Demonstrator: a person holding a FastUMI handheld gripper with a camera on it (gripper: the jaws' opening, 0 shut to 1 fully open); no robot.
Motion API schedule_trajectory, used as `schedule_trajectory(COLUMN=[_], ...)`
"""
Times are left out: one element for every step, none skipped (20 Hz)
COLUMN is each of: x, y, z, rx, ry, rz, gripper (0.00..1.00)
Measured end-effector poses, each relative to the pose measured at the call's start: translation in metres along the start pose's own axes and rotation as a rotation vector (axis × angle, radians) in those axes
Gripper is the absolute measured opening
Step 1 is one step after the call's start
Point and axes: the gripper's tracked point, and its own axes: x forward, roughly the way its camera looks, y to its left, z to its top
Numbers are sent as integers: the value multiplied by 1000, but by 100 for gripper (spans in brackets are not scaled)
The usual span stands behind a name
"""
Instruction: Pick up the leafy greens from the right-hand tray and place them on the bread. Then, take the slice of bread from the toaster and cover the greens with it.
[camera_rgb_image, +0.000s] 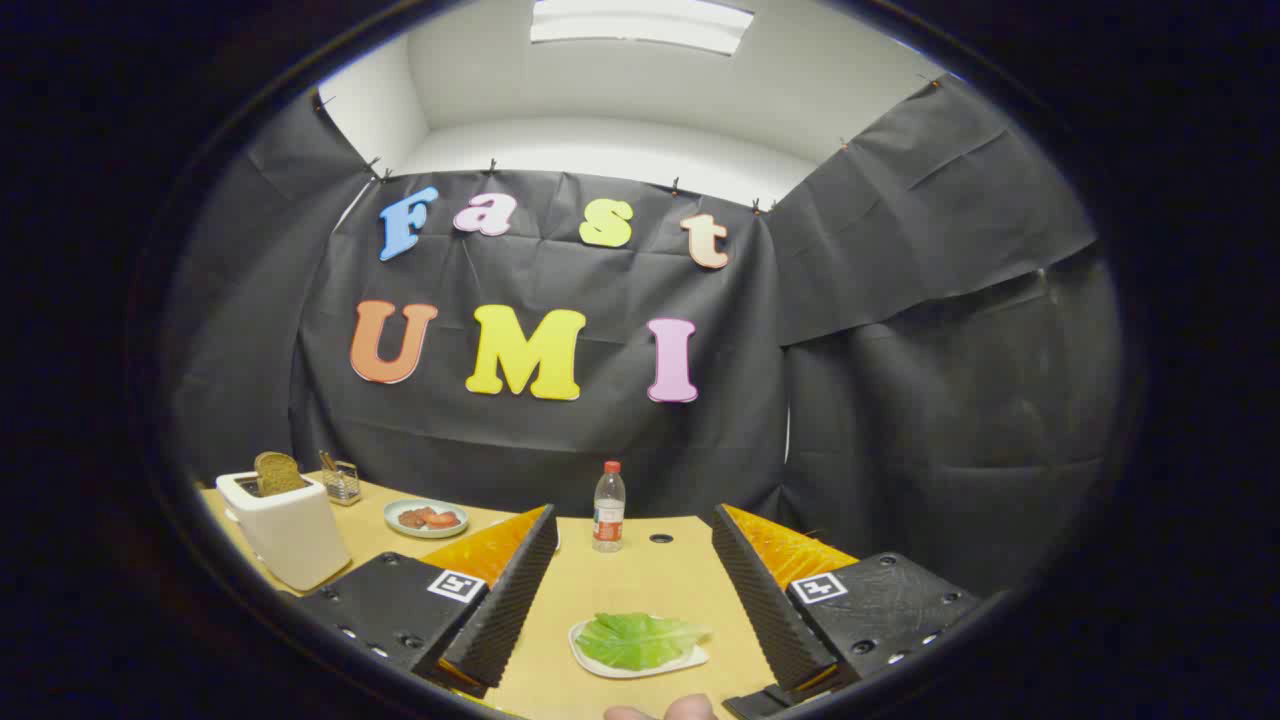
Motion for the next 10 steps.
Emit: schedule_trajectory(x=[-1, 0, 0, 0, 0, 0, 0, 1, 1, 2], y=[0, -1, -1, 0, -1, 0, 2, 3, 5, 7], z=[1, 2, 3, 1, 1, 0, 1, 1, 1, 1], rx=[3, 6, 9, 8, 5, 3, 3, 3, 1, 1], ry=[0, -2, -3, -3, -2, 0, 1, 1, 1, 0], rz=[2, -1, -2, 0, -2, 0, 3, 6, 9, 13], gripper=[95, 95, 95, 95, 95, 95, 95, 95, 95, 95])
